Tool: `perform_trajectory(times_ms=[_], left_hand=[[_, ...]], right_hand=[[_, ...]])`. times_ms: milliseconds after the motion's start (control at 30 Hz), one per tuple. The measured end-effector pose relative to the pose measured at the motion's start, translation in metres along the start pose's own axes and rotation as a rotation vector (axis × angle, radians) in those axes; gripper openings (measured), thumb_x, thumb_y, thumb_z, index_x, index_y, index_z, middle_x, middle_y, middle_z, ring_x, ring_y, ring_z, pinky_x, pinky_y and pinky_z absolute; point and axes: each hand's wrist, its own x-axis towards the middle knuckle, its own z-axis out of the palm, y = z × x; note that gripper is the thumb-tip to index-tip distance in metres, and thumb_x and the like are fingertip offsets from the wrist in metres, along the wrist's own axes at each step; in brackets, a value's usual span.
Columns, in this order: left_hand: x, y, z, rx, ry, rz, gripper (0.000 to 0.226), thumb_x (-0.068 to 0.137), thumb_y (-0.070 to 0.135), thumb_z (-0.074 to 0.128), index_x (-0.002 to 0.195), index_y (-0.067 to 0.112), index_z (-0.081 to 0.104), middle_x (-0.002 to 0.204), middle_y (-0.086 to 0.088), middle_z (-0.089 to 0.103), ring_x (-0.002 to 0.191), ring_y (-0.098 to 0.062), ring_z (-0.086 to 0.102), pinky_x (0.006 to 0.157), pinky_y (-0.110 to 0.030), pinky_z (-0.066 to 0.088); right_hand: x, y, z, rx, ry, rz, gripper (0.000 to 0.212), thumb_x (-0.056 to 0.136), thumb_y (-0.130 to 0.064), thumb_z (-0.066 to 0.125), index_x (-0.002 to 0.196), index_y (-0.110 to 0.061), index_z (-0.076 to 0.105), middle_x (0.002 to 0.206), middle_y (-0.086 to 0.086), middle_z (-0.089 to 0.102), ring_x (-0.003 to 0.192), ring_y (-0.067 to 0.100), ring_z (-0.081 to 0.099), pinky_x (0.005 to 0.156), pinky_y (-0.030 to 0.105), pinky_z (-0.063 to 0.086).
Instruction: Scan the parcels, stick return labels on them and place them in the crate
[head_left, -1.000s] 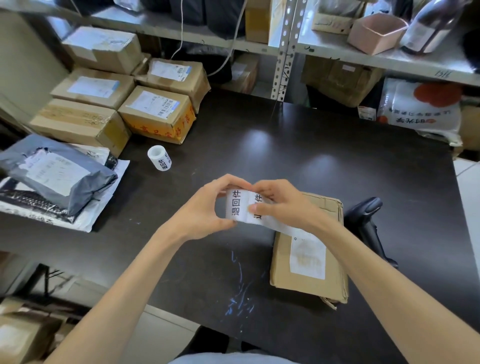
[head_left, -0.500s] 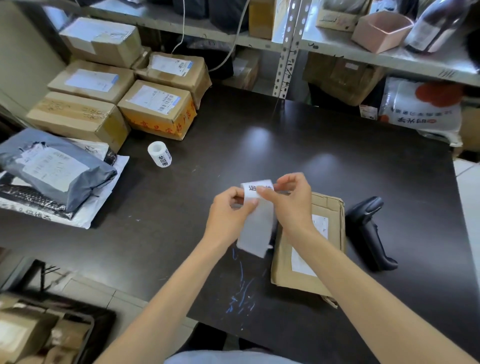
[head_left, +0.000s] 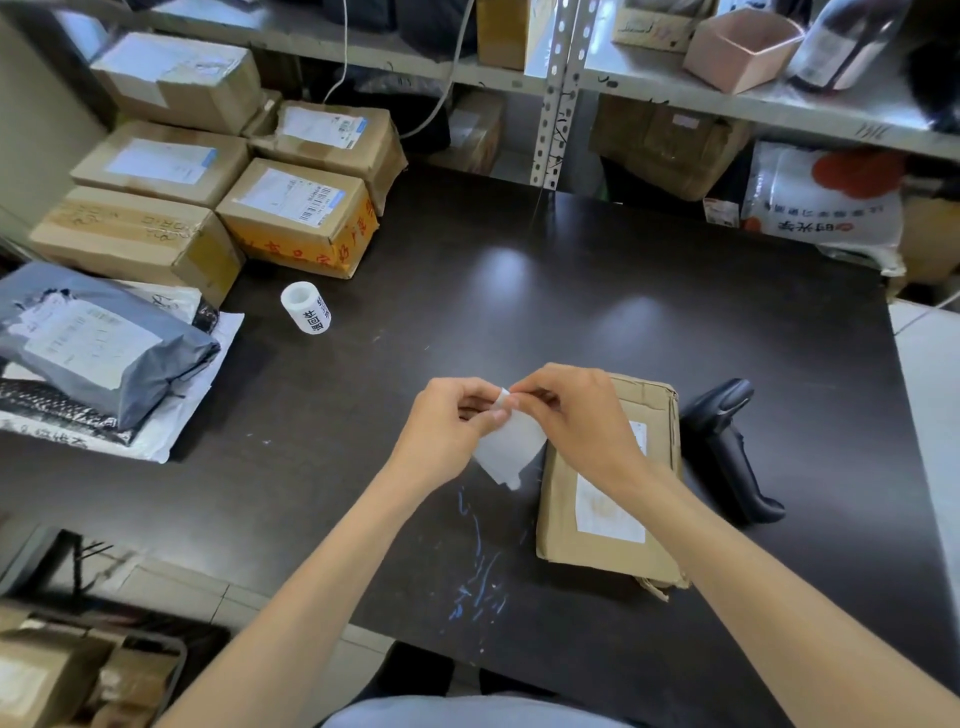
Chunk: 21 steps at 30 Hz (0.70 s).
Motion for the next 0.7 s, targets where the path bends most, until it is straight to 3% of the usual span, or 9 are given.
perform_trajectory(times_ms=[67, 133, 233, 300, 367, 500, 600, 700], left_hand=[[0.001, -0.001, -0.001, 0.047, -0.004, 0.019, 0.01, 0.091, 0.01, 0.066, 0.098, 0.012, 0.074, 0.088, 0.0, 0.073, 0.087, -0.014, 0.067, 0.083, -0.031, 0.055], [0.003, -0.002, -0.002, 0.07, -0.016, 0.035, 0.011, 0.091, 0.008, 0.066, 0.097, 0.013, 0.072, 0.089, 0.002, 0.072, 0.087, -0.013, 0.066, 0.082, -0.027, 0.053], [0.009, -0.011, -0.006, 0.09, 0.06, -0.002, 0.012, 0.089, 0.005, 0.066, 0.095, 0.015, 0.071, 0.088, 0.003, 0.07, 0.085, -0.013, 0.065, 0.078, -0.018, 0.05], [0.014, -0.019, -0.01, 0.116, 0.109, -0.071, 0.015, 0.09, 0.006, 0.064, 0.091, 0.02, 0.069, 0.085, 0.008, 0.068, 0.082, -0.008, 0.062, 0.07, -0.01, 0.047], [0.019, -0.029, -0.011, 0.145, 0.113, -0.151, 0.015, 0.091, 0.008, 0.061, 0.093, 0.021, 0.067, 0.088, 0.007, 0.068, 0.083, -0.011, 0.062, 0.07, -0.015, 0.047], [0.029, -0.043, -0.004, 0.362, 0.062, -0.271, 0.027, 0.089, 0.011, 0.059, 0.115, 0.007, 0.06, 0.112, -0.009, 0.064, 0.106, -0.028, 0.059, 0.084, -0.031, 0.045], [0.029, -0.041, 0.009, 0.781, 0.031, -0.243, 0.038, 0.091, 0.016, 0.056, 0.123, -0.003, 0.047, 0.123, -0.018, 0.05, 0.114, -0.034, 0.045, 0.095, -0.034, 0.035], [0.025, -0.037, 0.019, 0.957, 0.167, -0.152, 0.062, 0.09, 0.023, 0.06, 0.14, -0.002, 0.032, 0.13, -0.015, 0.039, 0.118, -0.031, 0.036, 0.1, -0.032, 0.032]], right_hand=[[0.001, 0.001, -0.002, 0.08, -0.018, 0.047, 0.01, 0.089, -0.02, 0.069, 0.087, -0.013, 0.076, 0.076, -0.003, 0.071, 0.067, 0.009, 0.062, 0.063, 0.023, 0.047], [0.003, 0.002, -0.003, 0.248, 0.001, 0.16, 0.01, 0.09, -0.014, 0.066, 0.083, -0.012, 0.073, 0.073, -0.003, 0.069, 0.065, 0.01, 0.062, 0.061, 0.028, 0.052], [0.007, 0.005, -0.005, 0.43, 0.209, 0.381, 0.012, 0.093, -0.01, 0.06, 0.083, -0.007, 0.068, 0.076, 0.005, 0.067, 0.073, 0.021, 0.065, 0.066, 0.037, 0.058], [0.009, 0.009, -0.01, 0.421, 0.364, 0.497, 0.014, 0.094, -0.014, 0.058, 0.088, -0.006, 0.068, 0.08, 0.005, 0.067, 0.077, 0.022, 0.065, 0.066, 0.026, 0.056], [0.007, 0.012, -0.016, 0.317, 0.434, 0.536, 0.014, 0.094, -0.019, 0.059, 0.087, -0.01, 0.068, 0.076, -0.004, 0.066, 0.071, 0.012, 0.061, 0.057, 0.006, 0.042], [-0.002, 0.011, -0.02, 0.178, 0.389, 0.487, 0.014, 0.094, -0.022, 0.059, 0.086, -0.014, 0.067, 0.076, -0.007, 0.065, 0.071, 0.005, 0.058, 0.055, 0.004, 0.036], [-0.008, 0.008, -0.014, 0.035, 0.365, 0.417, 0.016, 0.095, -0.024, 0.058, 0.085, -0.015, 0.067, 0.079, -0.007, 0.066, 0.074, 0.009, 0.06, 0.061, 0.009, 0.04], [-0.01, 0.01, -0.007, -0.013, 0.345, 0.341, 0.017, 0.095, -0.022, 0.058, 0.085, -0.012, 0.066, 0.082, -0.003, 0.066, 0.078, 0.015, 0.06, 0.071, 0.035, 0.05]])
